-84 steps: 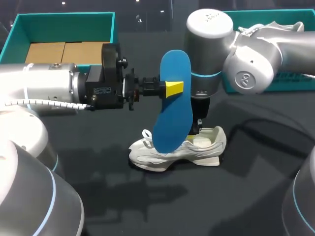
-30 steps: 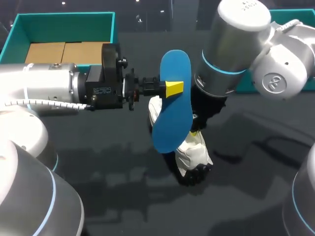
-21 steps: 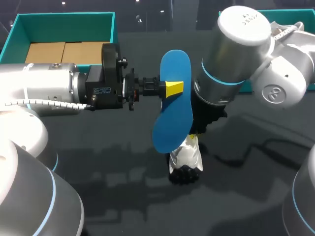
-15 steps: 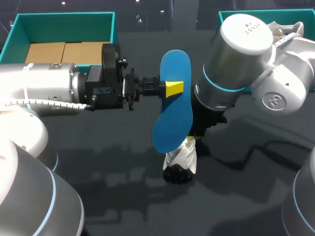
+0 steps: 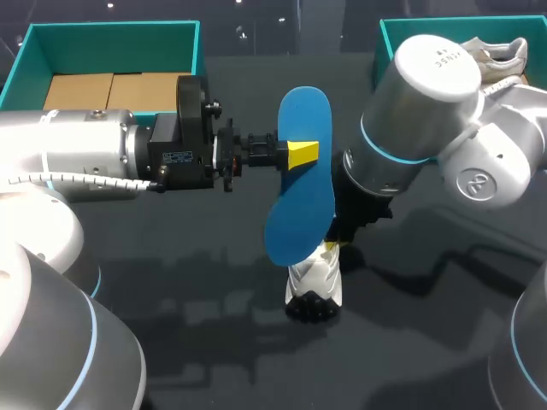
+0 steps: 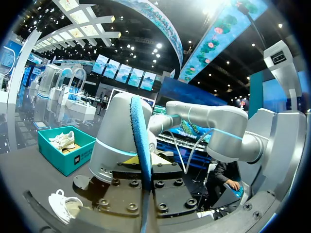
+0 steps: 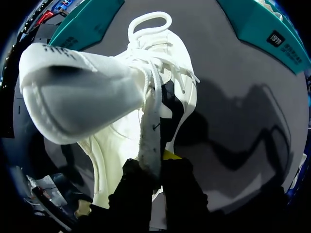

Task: Take the shoe out of the shoebox, open the shoe tongue, remove and reinsert the insole, then place the shoe into the shoebox

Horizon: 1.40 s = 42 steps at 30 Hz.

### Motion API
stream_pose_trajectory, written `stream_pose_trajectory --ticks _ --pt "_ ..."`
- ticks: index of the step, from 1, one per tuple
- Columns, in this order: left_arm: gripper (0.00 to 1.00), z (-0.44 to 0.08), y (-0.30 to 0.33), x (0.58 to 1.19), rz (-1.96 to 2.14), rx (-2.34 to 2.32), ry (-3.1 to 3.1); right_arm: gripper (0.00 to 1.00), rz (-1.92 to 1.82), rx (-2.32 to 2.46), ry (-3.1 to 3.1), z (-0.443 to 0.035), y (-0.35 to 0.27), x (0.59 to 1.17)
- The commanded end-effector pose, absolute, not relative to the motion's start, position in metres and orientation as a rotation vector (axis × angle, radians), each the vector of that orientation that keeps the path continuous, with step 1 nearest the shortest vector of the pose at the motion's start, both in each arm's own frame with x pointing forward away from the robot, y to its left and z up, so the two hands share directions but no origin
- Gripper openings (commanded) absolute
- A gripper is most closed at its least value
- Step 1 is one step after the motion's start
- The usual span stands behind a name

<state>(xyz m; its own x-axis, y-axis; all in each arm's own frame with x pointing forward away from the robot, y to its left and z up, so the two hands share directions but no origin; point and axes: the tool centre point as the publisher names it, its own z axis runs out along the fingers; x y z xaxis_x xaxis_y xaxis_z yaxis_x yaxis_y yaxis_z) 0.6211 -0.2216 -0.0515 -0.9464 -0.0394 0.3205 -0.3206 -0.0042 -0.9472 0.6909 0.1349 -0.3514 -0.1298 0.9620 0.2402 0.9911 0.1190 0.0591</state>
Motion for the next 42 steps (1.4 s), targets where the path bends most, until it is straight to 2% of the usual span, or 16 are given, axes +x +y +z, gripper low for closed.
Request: stream_pose_trajectory --ticks 1,17,18,19,21,22,31,42 --pt "0.00 -0.053 -0.224 0.621 2.062 0.382 -2.061 0.00 -0.319 -1.945 -2.237 -0.360 0.138 0.691" --pt "0.00 -0.053 -0.224 0.621 2.062 0.382 -2.061 0.00 -0.366 -1.857 -2.185 -0.389 0.136 0.681" --pt "0.00 -0.053 -0.224 0.621 2.062 0.382 -2.061 0.11 -0.370 -1.856 -2.183 -0.389 0.136 0.680" --pt "0.00 -0.053 -0.224 0.621 2.062 0.382 -2.061 0.32 -0.374 -1.859 -2.178 -0.388 0.136 0.680" --pt "0.00 -0.053 -0.224 0.621 2.062 0.382 -2.061 0.96 -0.387 -1.874 -2.166 -0.385 0.134 0.679" --pt "0.00 -0.053 -0.224 0.621 2.062 0.382 -2.061 1.00 -0.399 -1.883 -2.157 -0.381 0.132 0.678" --pt "0.00 -0.053 -0.224 0.621 2.062 0.382 -2.061 1.00 -0.605 -1.815 -2.060 -0.331 0.119 0.673" --pt "0.00 -0.053 -0.224 0.621 2.062 0.382 -2.061 1.00 -0.605 -1.815 -2.060 -0.331 0.119 0.673"
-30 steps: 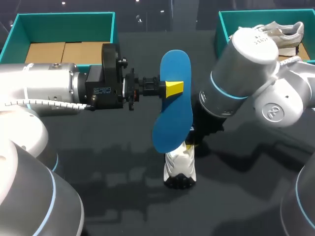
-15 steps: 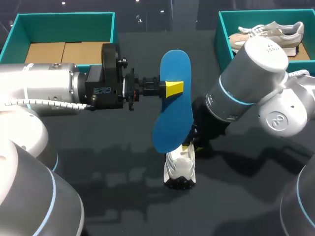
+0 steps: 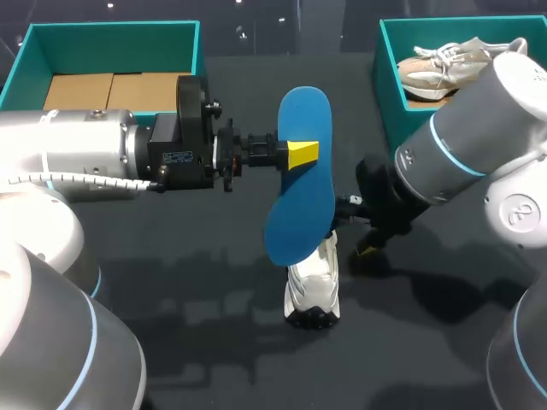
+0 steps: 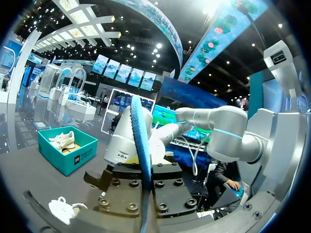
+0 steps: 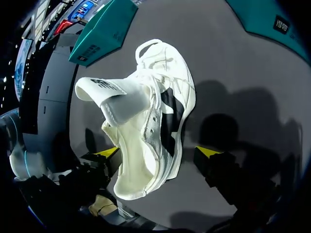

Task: Take the shoe out of the shoebox, open the shoe tongue, remove and reinsert the insole, then place the shoe into the shoebox

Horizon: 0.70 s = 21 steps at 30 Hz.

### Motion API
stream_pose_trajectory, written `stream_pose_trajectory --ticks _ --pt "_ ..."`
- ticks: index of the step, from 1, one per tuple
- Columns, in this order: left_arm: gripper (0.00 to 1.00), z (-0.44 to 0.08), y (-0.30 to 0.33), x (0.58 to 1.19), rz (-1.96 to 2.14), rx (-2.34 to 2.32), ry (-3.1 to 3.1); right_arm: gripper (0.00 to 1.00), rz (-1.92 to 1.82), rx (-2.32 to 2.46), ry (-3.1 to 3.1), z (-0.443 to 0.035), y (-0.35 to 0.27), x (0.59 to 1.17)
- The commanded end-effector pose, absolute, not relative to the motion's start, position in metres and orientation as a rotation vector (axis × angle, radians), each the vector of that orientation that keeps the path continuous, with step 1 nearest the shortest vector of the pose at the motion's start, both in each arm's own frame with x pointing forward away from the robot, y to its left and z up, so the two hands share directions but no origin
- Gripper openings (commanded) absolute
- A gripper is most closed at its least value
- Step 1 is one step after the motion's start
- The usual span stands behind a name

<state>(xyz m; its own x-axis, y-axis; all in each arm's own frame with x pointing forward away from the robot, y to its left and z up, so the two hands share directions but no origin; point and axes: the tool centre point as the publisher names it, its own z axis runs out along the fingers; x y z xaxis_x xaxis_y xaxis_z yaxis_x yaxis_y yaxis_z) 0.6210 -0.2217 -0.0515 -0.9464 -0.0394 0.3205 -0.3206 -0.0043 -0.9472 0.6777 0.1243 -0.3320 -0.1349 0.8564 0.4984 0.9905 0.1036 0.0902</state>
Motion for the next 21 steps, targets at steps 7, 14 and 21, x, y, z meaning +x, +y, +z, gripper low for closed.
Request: stream_pose_trajectory --ticks 7,14,21 --pt "0.00 -0.045 -0.223 0.625 2.149 0.166 -2.155 1.00 -0.601 -1.811 -1.960 -0.312 0.114 0.677" --pt "0.00 -0.044 -0.215 0.642 2.263 -0.273 -2.353 1.00 -0.697 -1.769 -1.849 -0.272 0.097 0.678" --pt "0.00 -0.047 -0.209 0.658 2.291 -0.861 -2.548 1.00 -0.826 -1.726 -1.764 -0.244 0.091 0.688"
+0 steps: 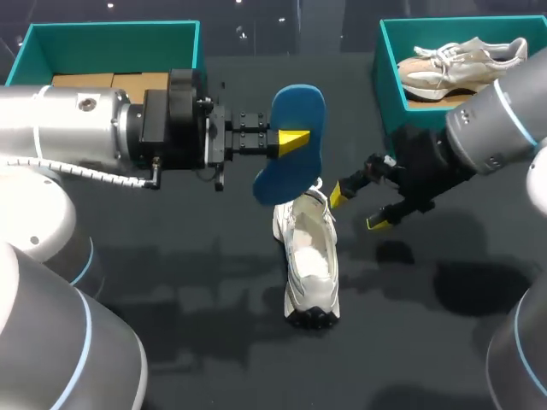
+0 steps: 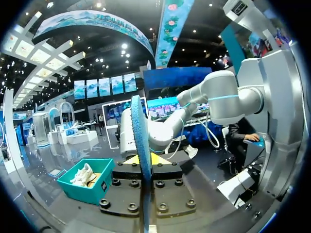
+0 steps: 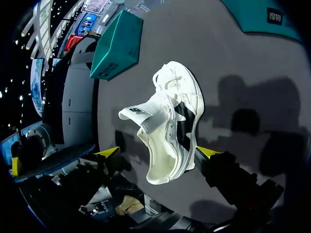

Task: Take the shoe out of the shoebox, open the shoe tongue, remove and reinsert the insole, then place the shoe into the shoebox

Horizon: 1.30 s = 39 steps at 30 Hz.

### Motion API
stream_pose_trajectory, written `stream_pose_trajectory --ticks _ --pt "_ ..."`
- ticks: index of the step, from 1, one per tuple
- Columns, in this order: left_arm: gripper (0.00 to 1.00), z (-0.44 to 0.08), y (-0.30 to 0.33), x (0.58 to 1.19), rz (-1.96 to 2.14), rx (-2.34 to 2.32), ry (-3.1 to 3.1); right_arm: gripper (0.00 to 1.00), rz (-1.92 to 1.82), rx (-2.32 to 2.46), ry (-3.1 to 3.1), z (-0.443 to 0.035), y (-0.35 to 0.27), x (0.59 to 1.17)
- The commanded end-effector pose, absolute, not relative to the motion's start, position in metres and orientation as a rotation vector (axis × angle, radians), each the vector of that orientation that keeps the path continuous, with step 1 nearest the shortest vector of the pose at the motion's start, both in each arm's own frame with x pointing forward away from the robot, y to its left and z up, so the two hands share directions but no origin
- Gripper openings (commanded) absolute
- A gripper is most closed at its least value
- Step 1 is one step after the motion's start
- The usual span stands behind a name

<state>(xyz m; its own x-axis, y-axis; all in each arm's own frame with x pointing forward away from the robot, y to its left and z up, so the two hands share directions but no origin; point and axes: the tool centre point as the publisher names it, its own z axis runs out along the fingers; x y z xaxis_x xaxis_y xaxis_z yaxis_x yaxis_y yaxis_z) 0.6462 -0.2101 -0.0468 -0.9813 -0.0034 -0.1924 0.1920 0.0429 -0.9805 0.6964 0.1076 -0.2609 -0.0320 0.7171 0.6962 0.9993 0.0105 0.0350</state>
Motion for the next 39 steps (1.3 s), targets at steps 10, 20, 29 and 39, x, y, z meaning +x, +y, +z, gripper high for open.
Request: stream_pose_trajectory --ticks 10,20,29,39 --pt "0.00 -0.056 -0.207 0.671 -1.467 0.883 1.752 1.00 -0.946 -1.627 -1.685 -0.222 0.094 0.703" --pt "0.00 -0.063 -0.204 0.666 -1.380 0.982 1.639 1.00 -1.029 -1.576 -1.592 -0.217 0.100 0.709" --pt "0.00 -0.088 -0.204 0.661 -1.340 1.151 1.370 1.00 -1.096 -1.527 -1.462 -0.185 0.104 0.728" --pt "0.00 -0.111 -0.205 0.659 -1.252 1.227 1.199 1.00 -1.130 -1.443 -1.410 -0.163 0.101 0.737"
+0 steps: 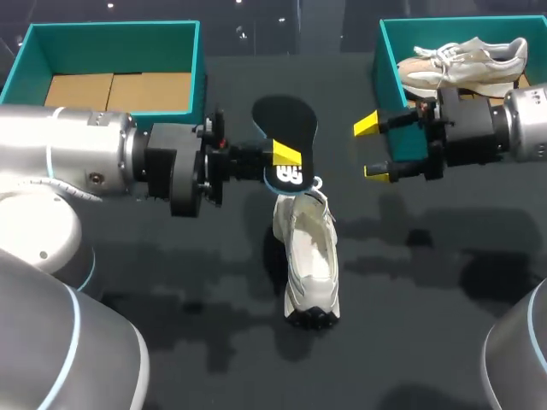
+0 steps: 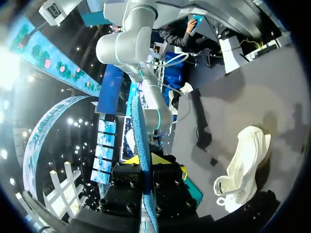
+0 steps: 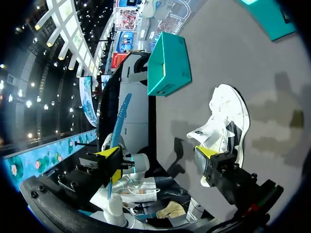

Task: Take the shoe out of the shoebox, open the shoe tongue, remove and reinsert the insole, then place the shoe into the shoebox

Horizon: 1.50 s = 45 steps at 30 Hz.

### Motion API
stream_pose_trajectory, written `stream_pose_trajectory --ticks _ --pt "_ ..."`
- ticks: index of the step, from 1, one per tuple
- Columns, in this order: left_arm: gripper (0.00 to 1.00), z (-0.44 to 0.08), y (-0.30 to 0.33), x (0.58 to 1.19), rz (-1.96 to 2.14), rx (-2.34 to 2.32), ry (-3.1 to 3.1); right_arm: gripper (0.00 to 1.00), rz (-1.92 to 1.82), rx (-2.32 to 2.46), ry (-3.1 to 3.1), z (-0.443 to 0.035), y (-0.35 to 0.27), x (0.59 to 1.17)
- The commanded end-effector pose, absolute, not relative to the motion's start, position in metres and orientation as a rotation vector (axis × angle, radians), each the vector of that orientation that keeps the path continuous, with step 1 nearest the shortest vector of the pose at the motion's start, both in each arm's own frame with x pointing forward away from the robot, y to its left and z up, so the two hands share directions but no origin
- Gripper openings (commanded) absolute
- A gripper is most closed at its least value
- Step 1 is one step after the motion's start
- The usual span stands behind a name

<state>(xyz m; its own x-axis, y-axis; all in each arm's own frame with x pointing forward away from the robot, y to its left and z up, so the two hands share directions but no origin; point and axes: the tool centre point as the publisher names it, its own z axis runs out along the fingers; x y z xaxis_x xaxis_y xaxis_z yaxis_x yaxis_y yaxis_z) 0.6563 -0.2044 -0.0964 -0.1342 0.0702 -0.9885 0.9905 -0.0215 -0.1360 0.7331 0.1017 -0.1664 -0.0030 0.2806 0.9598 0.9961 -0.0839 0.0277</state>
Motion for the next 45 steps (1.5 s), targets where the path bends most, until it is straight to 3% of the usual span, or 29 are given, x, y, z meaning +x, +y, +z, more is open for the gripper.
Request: stream_pose_trajectory --ticks 1,43,45 --pt "0.00 -0.114 -0.206 0.661 -1.252 1.220 1.202 1.00 -1.130 -1.443 -1.410 -0.163 0.101 0.737" --pt "0.00 -0.164 -0.250 0.698 -1.143 1.321 1.131 1.00 -1.236 -1.283 -1.387 -0.161 0.155 0.749" --pt "0.00 -0.165 -0.252 0.699 -1.140 1.313 1.129 0.95 -1.236 -1.271 -1.385 -0.160 0.157 0.749"
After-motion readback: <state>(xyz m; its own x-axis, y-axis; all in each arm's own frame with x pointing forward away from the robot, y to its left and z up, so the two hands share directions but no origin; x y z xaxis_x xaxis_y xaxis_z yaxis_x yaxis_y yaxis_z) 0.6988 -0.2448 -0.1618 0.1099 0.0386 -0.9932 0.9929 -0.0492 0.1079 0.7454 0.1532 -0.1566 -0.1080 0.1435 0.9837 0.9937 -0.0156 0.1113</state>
